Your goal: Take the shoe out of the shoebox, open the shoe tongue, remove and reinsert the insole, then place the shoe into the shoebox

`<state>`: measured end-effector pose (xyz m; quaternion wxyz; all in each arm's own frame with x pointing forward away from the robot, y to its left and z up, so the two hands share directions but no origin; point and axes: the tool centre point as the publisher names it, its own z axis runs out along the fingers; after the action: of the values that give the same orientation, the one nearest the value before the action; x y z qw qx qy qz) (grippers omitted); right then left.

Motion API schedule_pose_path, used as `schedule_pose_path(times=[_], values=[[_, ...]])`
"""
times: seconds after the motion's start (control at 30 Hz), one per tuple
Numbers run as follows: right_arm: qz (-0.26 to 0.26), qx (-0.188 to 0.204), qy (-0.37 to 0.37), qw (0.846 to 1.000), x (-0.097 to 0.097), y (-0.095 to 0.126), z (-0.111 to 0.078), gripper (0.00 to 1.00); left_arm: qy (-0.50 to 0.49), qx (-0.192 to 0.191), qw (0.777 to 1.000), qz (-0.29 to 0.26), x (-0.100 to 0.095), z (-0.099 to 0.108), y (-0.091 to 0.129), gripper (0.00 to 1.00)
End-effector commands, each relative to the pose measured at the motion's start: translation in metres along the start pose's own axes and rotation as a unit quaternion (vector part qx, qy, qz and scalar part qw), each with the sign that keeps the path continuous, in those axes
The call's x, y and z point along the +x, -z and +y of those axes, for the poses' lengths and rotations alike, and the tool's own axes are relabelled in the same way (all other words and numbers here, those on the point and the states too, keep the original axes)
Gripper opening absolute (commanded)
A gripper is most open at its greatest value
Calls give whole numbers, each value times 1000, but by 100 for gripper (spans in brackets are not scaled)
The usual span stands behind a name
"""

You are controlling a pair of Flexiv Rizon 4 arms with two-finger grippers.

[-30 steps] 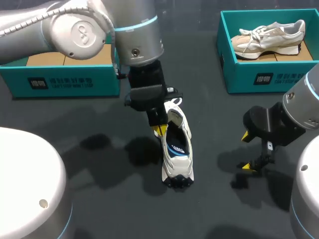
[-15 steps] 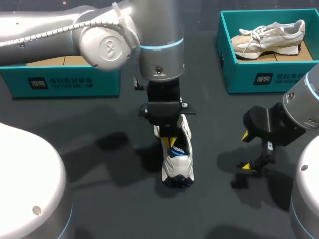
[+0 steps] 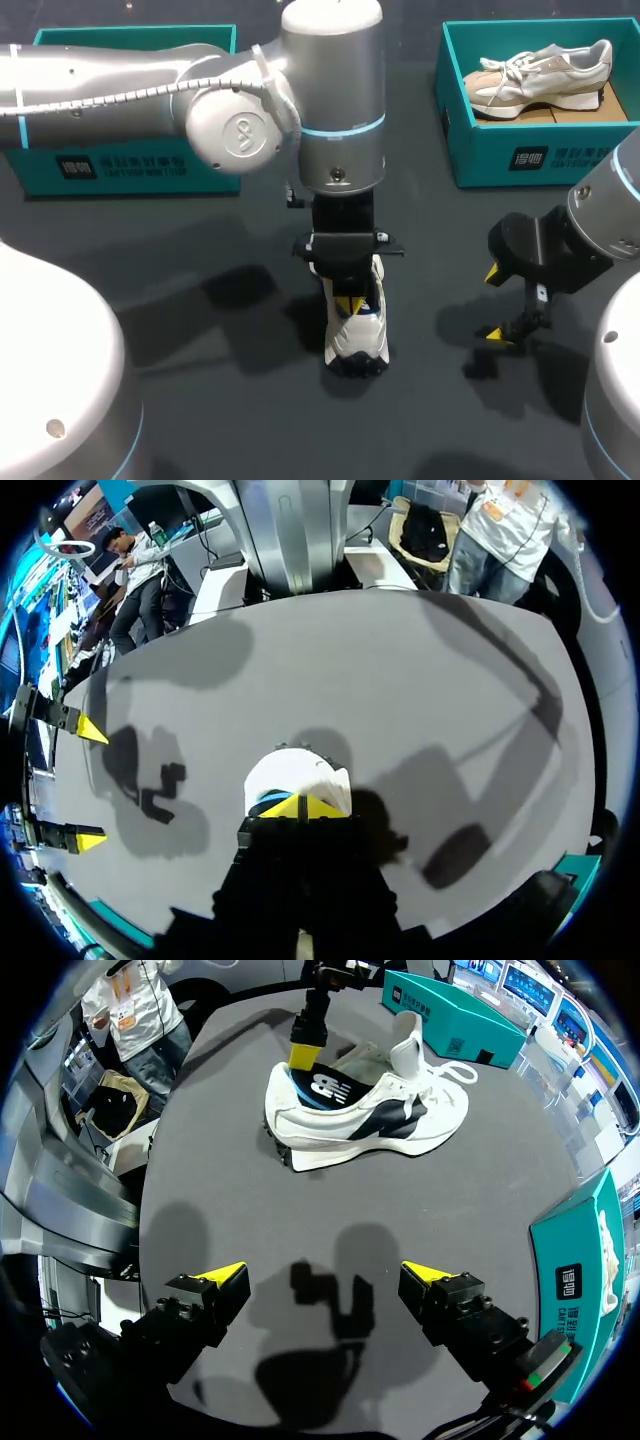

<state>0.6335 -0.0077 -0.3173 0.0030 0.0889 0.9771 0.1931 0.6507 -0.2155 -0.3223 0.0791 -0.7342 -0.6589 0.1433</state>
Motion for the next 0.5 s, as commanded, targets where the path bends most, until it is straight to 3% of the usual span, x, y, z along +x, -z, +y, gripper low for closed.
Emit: schedule_pose_path(times=[0.03, 0.5], values=[[-2, 0, 0, 1000, 2, 1, -1, 100, 1, 6, 1000, -2, 1, 3, -13, 0], [-2, 0, 0, 1000, 2, 1, -1, 100, 16, 9, 1000, 10, 5, 12, -41, 0]])
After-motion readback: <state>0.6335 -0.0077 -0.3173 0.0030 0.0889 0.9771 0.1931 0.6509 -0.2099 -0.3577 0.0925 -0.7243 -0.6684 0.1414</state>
